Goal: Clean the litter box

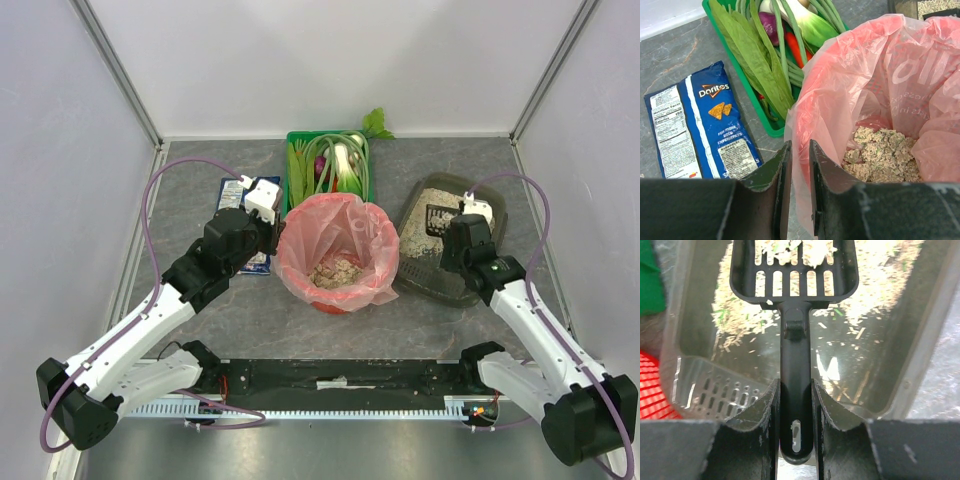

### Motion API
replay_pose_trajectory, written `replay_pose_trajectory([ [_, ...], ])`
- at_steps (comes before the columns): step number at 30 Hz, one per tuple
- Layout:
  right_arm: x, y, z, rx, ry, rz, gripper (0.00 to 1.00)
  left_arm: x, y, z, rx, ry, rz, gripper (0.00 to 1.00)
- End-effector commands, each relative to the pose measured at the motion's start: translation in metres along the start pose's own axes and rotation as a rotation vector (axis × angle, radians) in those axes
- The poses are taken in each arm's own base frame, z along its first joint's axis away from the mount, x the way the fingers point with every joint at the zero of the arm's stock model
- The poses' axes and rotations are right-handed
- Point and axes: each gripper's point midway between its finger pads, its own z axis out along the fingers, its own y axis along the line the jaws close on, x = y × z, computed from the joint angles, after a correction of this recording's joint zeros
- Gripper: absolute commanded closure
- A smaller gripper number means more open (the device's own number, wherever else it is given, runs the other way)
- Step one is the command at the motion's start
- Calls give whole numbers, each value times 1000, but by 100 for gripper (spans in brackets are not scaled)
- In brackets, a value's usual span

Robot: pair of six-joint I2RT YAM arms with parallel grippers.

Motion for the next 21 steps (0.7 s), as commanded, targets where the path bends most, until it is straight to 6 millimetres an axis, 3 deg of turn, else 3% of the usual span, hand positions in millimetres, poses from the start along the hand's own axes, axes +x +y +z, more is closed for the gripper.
replay_pose_trajectory([
  [1, -28, -32, -12, 189, -100, -2, 100, -12, -3, -1, 17, -41, -8, 74],
  [2, -29, -21, -11, 120, -103, -3, 100, -13, -4, -1, 22, -44, -8, 74],
  [3, -20, 17, -11, -94, -62, -10, 100, -13, -4, -1, 19, -45, -8, 74],
  [4, -22, 29, -11, -162, -86, 4, 100, -11, -3, 0, 15, -41, -7, 74],
  [5, -21, 27, -11, -140, -82, -3, 100, -11, -3, 0, 12, -39, -6, 74],
  [6, -27, 1, -8, 9, -108, -8, 100, -11, -3, 0, 15, -38, -7, 74],
  [7, -28, -10, -12, 65, -103, -33, 100, -12, -4, 0, 17, -38, -7, 74],
  [8, -34, -12, -16, 74, -117, -45, 100, -12, -4, 0, 17, -38, -10, 74],
  [11, -54, 14, -35, -85, -190, -43, 100, -17, -6, -3, 23, -46, -67, 73],
  [15, -76, 6, -70, -70, -242, -53, 100, -23, -28, -6, 140, -58, -123, 73],
  [21, -89, 12, -112, -155, -255, -134, 100, -25, -21, -7, 114, -49, -147, 70],
])
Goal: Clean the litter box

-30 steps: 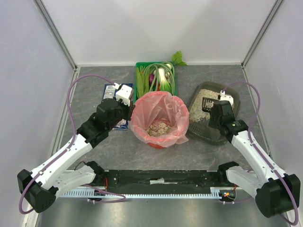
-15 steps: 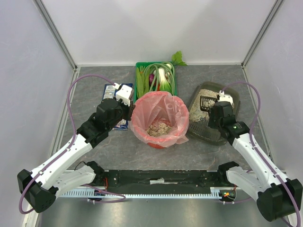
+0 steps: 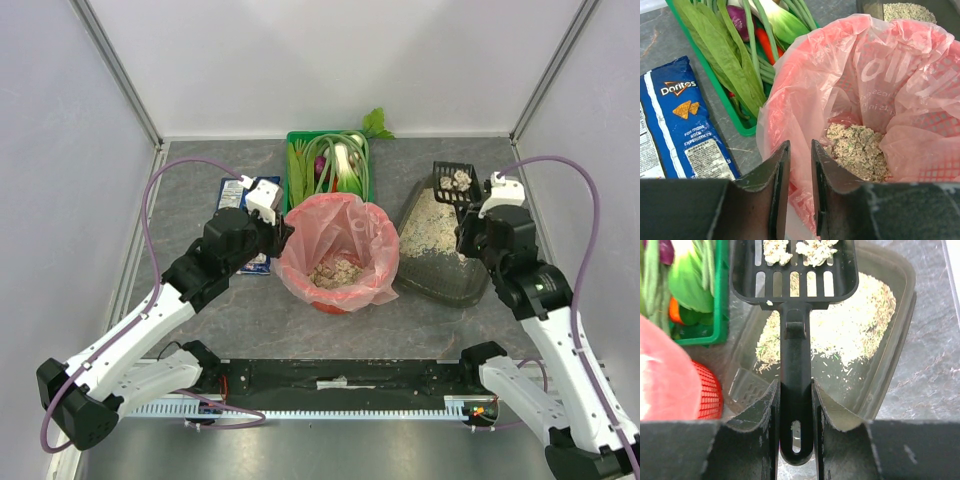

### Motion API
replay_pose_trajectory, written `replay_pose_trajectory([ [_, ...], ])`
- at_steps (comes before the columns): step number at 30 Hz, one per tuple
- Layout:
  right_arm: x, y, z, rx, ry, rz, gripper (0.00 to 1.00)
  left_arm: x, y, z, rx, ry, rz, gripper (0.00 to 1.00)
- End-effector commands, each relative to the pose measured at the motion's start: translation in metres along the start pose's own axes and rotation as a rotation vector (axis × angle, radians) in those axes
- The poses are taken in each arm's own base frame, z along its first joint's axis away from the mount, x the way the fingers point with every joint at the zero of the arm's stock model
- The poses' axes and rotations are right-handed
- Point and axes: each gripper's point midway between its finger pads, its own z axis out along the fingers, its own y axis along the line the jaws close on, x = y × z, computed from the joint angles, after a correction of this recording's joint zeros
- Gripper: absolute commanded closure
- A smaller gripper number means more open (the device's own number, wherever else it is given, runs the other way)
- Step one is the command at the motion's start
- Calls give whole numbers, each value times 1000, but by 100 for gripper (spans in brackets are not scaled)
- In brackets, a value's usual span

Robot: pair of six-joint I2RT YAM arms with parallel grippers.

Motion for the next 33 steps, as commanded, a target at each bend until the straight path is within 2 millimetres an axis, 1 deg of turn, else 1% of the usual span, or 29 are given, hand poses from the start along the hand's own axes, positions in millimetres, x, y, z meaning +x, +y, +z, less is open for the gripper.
replay_pose_trajectory([
  [1, -23, 10, -33, -93, -16, -86, 100, -27, -3, -7, 12, -63, -54, 69],
  [3, -28, 21, -38, -161, -8, -128, 100, -28, 1, -8, -3, -68, -47, 66],
  [4, -37, 25, -45, -190, -26, -140, 100, -28, 2, -9, -6, -68, -45, 62],
  [6, -42, 36, -49, -254, -28, -181, 100, -29, 4, -9, -16, -65, -36, 56],
  [7, -50, 40, -54, -276, -46, -189, 100, -28, 5, -8, -20, -57, -36, 47],
  [10, -56, 45, -55, -294, -41, -232, 100, -23, 8, -6, -32, -30, -44, 35],
  [12, -54, 48, -50, -296, -16, -254, 100, -21, 6, -4, -20, -13, -57, 33],
  [13, -58, 54, -53, -316, -28, -268, 100, -20, 5, -3, -16, -7, -66, 32],
  [14, -61, 59, -55, -333, -34, -272, 100, -16, 4, 1, -5, 11, -69, 31],
  [15, -67, 69, -60, -365, -57, -284, 100, -15, 4, 2, -4, 19, -71, 31],
  [18, -73, 83, -66, -397, -63, -321, 100, -8, 5, 8, -1, 57, -80, 31],
  [19, -71, 90, -69, -411, -59, -347, 100, -5, 6, 10, -5, 65, -88, 32],
  [20, -68, 96, -65, -411, -37, -369, 100, -6, 6, 10, -4, 67, -90, 32],
  [21, -69, 100, -68, -417, -35, -387, 100, -3, 8, 13, -8, 77, -91, 33],
  [22, -65, 113, -73, -452, -32, -419, 100, -2, 9, 13, -14, 83, -94, 35],
  [23, -65, 115, -70, -421, -30, -439, 100, 0, 11, 14, -17, 90, -93, 35],
  [24, -69, 122, -76, -435, -43, -453, 100, 1, 11, 15, -18, 93, -92, 36],
  [25, -67, 135, -83, -471, -50, -482, 100, 3, 13, 15, -23, 103, -91, 36],
  [26, -67, 140, -81, -454, -47, -508, 100, 4, 14, 16, -27, 107, -89, 37],
  [27, -69, 143, -85, -450, -54, -530, 100, 4, 14, 16, -30, 109, -89, 38],
  [28, -62, 154, -91, -475, -46, -577, 100, 6, 15, 16, -34, 113, -90, 40],
  [29, -54, 161, -86, -459, -19, -624, 100, 5, 15, 16, -33, 110, -90, 41],
  [30, -54, 154, -84, -390, -15, -672, 100, 6, 15, 16, -31, 113, -91, 43],
  [31, -45, 163, -88, -395, -8, -727, 100, 6, 15, 16, -29, 115, -91, 45],
  [32, -40, 165, -84, -360, 2, -769, 100, 7, 15, 16, -31, 116, -91, 46],
  [33, -38, 164, -87, -328, -7, -817, 100, 6, 15, 16, -31, 116, -91, 49],
])
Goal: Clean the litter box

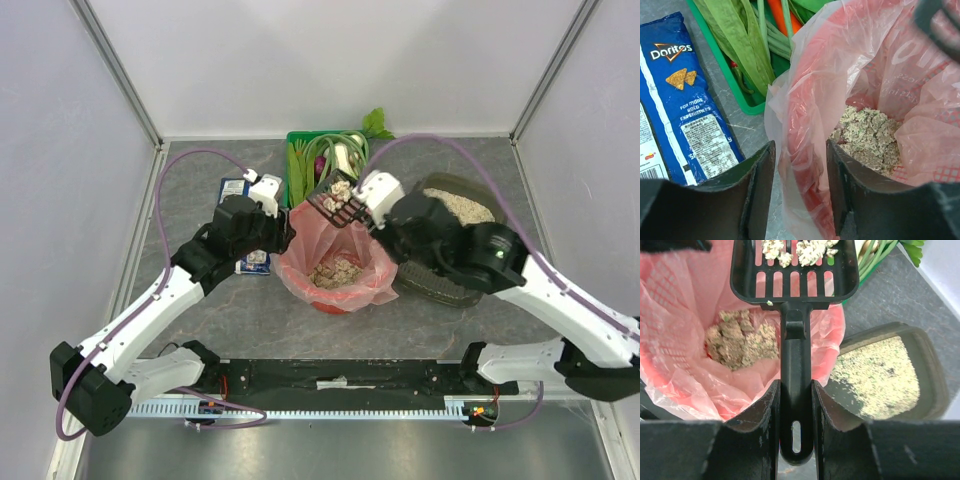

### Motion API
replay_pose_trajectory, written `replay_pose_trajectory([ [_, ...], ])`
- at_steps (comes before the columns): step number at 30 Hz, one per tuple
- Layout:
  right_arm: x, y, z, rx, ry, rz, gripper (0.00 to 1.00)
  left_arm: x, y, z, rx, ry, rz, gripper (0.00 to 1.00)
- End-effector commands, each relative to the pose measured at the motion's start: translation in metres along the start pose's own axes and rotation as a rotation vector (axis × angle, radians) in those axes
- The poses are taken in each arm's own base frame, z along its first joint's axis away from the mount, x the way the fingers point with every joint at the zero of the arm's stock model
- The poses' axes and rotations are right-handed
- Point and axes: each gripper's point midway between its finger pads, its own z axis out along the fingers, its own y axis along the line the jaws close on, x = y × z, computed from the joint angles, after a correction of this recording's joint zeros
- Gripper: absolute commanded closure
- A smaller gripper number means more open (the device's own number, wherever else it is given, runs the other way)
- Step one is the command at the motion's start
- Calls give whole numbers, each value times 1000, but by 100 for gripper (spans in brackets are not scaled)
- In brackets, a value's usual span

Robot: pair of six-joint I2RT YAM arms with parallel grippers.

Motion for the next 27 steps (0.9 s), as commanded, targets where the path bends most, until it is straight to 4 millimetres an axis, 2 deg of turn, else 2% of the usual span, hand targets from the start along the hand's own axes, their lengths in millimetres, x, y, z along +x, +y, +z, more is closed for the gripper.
replay_pose_trajectory([
  [1, 7, -11, -6, 186, 77, -177, 100, -18, -4, -2, 14, -37, -26, 50],
  [7, 0, -12, -22, 217, 67, -221, 100, -17, -6, -1, 31, -27, -30, 65],
  [10, 5, -11, -21, 238, 97, -267, 100, -16, -8, -1, 39, -23, -34, 72],
  [14, 24, -6, -14, 287, 191, -411, 100, -15, -6, 1, 37, -19, -39, 80],
  [16, 27, 3, -13, 302, 209, -489, 100, -15, -6, 1, 33, -19, -43, 85],
  [19, 22, 3, -19, 355, 196, -560, 100, -17, -5, 1, 33, -27, -49, 89],
  [23, 10, 5, -28, 339, 132, -545, 100, -19, -6, 2, 35, -36, -52, 98],
  [27, 13, 8, -32, 318, 114, -579, 100, -26, -10, 6, 54, -32, -61, 98],
])
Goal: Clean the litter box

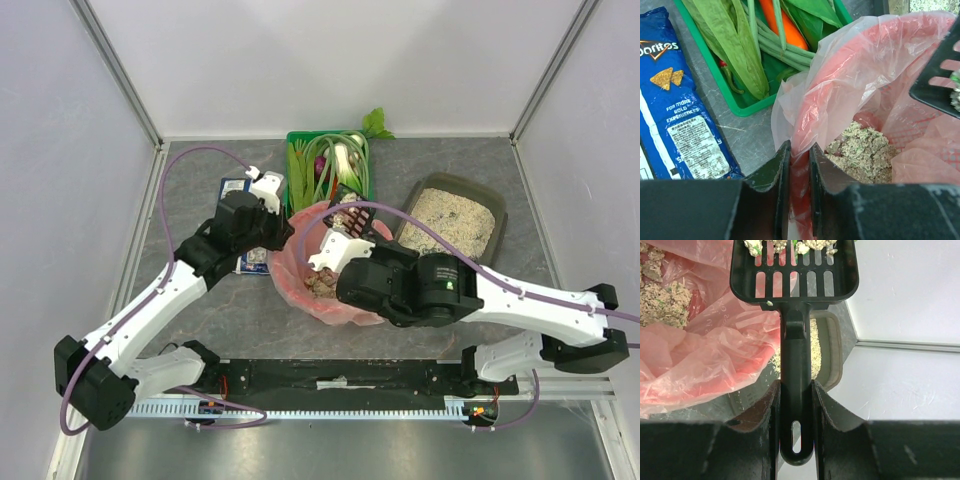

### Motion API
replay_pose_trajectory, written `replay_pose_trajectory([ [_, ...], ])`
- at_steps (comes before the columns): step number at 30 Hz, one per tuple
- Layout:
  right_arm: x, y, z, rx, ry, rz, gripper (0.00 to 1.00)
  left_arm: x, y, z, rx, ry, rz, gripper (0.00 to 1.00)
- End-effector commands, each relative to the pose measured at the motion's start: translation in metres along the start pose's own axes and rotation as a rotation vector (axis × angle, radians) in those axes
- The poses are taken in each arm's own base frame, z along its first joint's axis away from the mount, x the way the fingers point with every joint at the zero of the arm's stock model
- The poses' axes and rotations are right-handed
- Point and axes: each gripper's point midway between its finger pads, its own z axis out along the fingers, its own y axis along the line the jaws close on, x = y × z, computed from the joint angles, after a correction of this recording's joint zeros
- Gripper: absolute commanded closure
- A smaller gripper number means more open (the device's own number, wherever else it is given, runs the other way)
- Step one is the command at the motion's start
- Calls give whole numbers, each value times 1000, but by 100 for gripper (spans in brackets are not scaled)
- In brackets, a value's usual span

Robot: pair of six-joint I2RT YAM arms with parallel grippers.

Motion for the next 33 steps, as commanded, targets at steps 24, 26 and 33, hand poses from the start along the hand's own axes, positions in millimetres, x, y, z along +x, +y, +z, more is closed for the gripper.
replay_pose_trajectory([
  [24, 6, -16, -28, 387, -67, -579, 100, -33, -14, 14, 64, -37, -28, 98],
  [26, 2, -21, -33, 410, -77, -567, 100, -32, -14, 12, 64, -40, -27, 98],
  [33, -1, 5, -32, 493, -55, -812, 100, -32, -10, 6, 47, -55, -17, 98],
])
